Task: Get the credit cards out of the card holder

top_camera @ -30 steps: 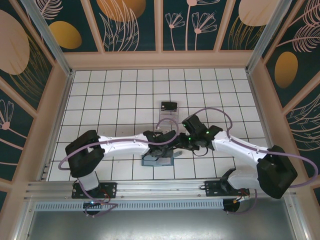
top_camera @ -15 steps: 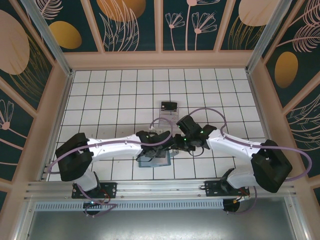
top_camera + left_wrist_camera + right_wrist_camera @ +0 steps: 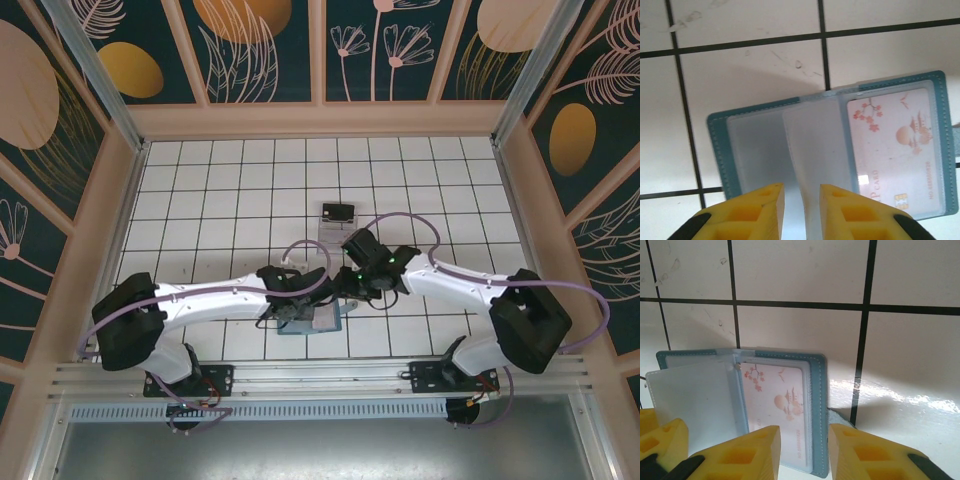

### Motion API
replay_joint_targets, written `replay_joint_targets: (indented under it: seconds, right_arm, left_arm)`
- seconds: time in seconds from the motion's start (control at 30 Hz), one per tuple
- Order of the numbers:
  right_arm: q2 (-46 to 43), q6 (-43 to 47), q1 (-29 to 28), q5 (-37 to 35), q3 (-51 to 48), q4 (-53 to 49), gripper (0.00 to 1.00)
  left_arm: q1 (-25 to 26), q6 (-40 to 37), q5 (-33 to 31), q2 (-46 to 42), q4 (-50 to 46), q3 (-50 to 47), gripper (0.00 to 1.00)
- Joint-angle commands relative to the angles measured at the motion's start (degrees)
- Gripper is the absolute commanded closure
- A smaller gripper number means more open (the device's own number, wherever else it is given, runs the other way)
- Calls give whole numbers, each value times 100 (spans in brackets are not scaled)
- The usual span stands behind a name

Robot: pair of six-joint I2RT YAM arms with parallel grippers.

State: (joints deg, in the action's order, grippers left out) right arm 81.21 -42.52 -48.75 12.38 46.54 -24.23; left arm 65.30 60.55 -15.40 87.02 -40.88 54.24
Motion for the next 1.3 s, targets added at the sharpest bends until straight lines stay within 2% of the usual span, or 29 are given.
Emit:
replay_joint_targets:
  seconds: [0.0,0.43,0.73,1.27]
  right_arm:
    - [128,-41,-80,36,231,7,68]
    - [926,149,-506,189,870,-61,68]
    - [1899,39,-935,361,1340,128,80]
    - [2457,51,-1191,311,1914,-60,81]
  left_arm:
    - [-65,141,-156,-186,-250,-163,73]
    - [-241,297,-17,-646,-52,-1026,72]
    - [-526,400,64,-1496,78,-1595,71]
    - [-768,804,-197,-3025,-451,-2278,68]
